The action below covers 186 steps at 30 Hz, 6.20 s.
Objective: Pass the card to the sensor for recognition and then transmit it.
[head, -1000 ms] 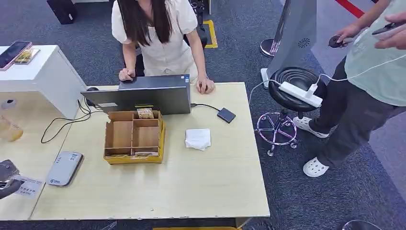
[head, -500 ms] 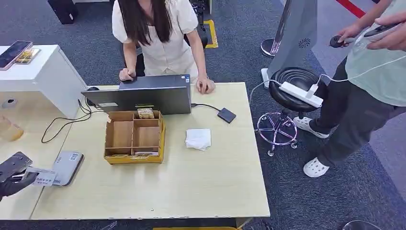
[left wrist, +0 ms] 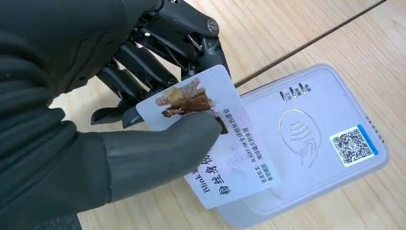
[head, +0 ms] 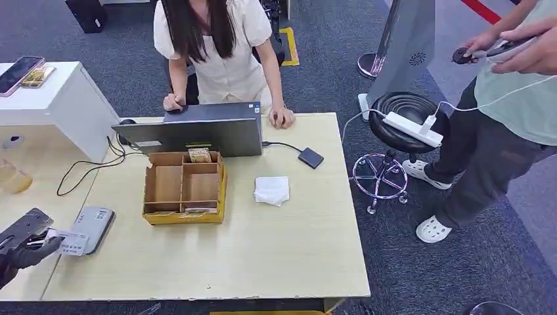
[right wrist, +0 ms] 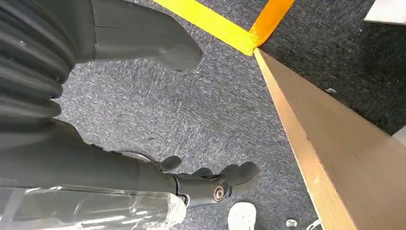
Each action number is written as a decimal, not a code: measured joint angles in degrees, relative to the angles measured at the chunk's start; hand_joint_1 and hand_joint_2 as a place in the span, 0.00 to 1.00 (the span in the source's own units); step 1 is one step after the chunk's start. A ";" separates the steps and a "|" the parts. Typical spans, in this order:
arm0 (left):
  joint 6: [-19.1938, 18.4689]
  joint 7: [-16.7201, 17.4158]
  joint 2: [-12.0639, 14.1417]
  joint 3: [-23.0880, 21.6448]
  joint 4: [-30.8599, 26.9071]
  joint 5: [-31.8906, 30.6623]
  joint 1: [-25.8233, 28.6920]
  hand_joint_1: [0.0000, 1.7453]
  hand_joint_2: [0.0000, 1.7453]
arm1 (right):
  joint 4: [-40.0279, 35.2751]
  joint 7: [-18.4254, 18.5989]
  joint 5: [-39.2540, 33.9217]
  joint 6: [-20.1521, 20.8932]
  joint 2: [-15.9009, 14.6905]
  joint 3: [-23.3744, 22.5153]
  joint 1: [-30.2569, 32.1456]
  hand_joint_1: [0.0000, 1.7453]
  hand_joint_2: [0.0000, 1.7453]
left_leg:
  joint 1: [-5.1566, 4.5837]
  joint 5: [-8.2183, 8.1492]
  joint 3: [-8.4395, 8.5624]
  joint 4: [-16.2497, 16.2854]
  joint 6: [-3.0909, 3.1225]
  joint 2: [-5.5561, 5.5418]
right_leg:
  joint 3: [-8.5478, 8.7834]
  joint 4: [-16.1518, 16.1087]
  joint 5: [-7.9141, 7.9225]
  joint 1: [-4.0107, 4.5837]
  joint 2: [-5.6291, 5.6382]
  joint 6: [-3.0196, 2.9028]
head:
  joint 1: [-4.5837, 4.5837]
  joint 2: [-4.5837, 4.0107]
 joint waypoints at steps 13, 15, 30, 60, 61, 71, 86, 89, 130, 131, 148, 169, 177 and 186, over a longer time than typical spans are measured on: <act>6.54 -0.02 -3.32 -1.16 4.66 -5.95 -4.88 1.00 1.00 | -0.22 -0.13 0.02 0.44 0.02 0.00 -0.15 0.00 1.00 | 0.00 0.01 0.01 0.00 -0.01 -0.02 | 0.01 0.00 0.01 0.00 -0.03 0.00 | 0.00 0.00; 7.63 0.00 -4.02 -1.38 5.93 -7.28 -5.77 1.00 1.00 | -0.22 -0.37 0.02 0.72 0.07 0.00 -0.17 0.00 1.00 | 0.00 0.01 0.01 0.00 -0.01 -0.03 | 0.01 0.00 0.01 0.00 -0.03 0.00 | -0.02 0.00; 9.59 -0.07 -6.45 -3.06 10.27 -10.75 -9.01 1.00 1.00 | -0.24 -0.55 0.02 0.94 0.50 0.00 -0.26 0.00 1.00 | -0.01 0.02 0.04 0.00 -0.01 -0.03 | 0.05 0.00 0.01 -0.01 -0.05 0.00 | -0.02 0.00; 10.98 -10.72 -7.39 0.88 1.44 0.13 -9.21 1.00 1.00 | -0.20 -1.97 -0.42 0.79 0.48 -0.15 0.07 0.00 1.00 | 0.00 0.09 0.04 0.02 0.00 0.07 | -0.05 0.00 0.05 0.00 0.07 0.00 | 0.04 0.00; 12.22 -11.92 -7.72 1.40 0.59 0.35 -9.44 1.00 1.00 | -0.22 -2.12 -0.44 0.76 0.48 -0.22 0.06 0.00 1.00 | 0.00 0.10 0.03 0.03 -0.01 0.06 | -0.04 0.00 0.05 0.00 0.06 0.00 | 0.02 0.00; 17.63 -15.91 -9.75 2.99 -4.43 -2.68 -12.43 1.00 1.00 | -0.20 -2.38 -0.68 0.74 0.48 -0.81 0.10 0.00 1.00 | 0.00 0.10 0.02 0.03 -0.01 0.02 | -0.04 0.00 0.05 0.00 0.04 0.00 | 0.02 0.00; 59.63 -37.49 -13.79 3.08 -13.35 -51.41 -15.63 1.00 1.00 | -0.79 -1.92 1.90 1.97 0.61 -0.87 -0.25 0.00 1.00 | -0.01 0.10 0.02 0.03 -0.01 -0.01 | -0.02 0.00 0.06 -0.01 -0.01 0.00 | 0.02 0.00; 59.80 -41.93 -16.72 4.92 -13.92 -53.03 -16.29 1.00 1.00 | -0.81 -2.03 1.90 1.90 0.66 -0.87 -0.29 0.00 1.00 | -0.01 0.11 0.02 0.03 -0.02 -0.03 | 0.00 0.01 0.06 -0.01 -0.03 0.00 | 0.02 0.00; 54.66 -33.44 -17.90 -0.24 -6.64 -45.37 -20.06 0.00 1.00 | -0.81 -1.68 1.01 0.98 0.81 -0.98 -0.22 0.00 1.00 | -0.01 0.11 0.01 0.03 -0.02 0.04 | -0.05 0.01 0.07 0.00 0.07 -0.01 | 0.04 0.00; 53.10 -32.92 -17.90 -0.24 -6.41 -44.72 -20.22 0.00 1.00 | -0.81 -1.68 0.94 0.92 0.81 -1.01 -0.24 0.00 1.00 | -0.01 0.11 0.01 0.03 -0.02 0.04 | -0.05 0.01 0.07 0.00 0.07 -0.01 | 0.04 0.00; 14.77 -29.11 -0.36 -3.13 -11.50 -34.66 -15.66 0.00 1.00 | -0.68 -3.63 0.24 0.90 0.48 -2.69 0.47 0.00 1.00 | 0.03 0.08 -0.05 -0.01 -0.06 0.37 | -0.19 0.06 0.06 0.03 0.45 -0.03 | -0.04 0.00; 20.59 -28.81 25.97 -2.40 -34.04 -47.08 6.93 0.00 1.00 | -0.57 -4.68 -0.37 1.03 0.22 -5.09 0.75 0.00 1.00 | 0.02 0.03 -0.12 -0.01 -0.12 0.28 | -0.24 0.04 0.03 0.01 0.35 -0.03 | -0.04 0.00; 20.02 -27.08 24.92 6.01 -44.59 -51.43 25.34 0.00 1.00 | -0.52 -4.59 -0.87 0.79 0.22 -6.54 1.06 0.00 1.00 | 0.01 0.03 -0.17 -0.02 -0.12 0.22 | -0.21 0.03 0.03 0.00 0.24 -0.02 | -0.07 0.00; 21.90 -23.11 18.67 3.07 -48.48 -59.21 28.10 0.00 1.00 | -0.48 -4.13 -0.94 0.42 0.33 -7.58 1.12 0.00 1.00 | -0.01 0.04 -0.17 -0.02 -0.12 0.01 | -0.16 0.03 0.03 -0.02 0.02 -0.02 | -0.09 0.00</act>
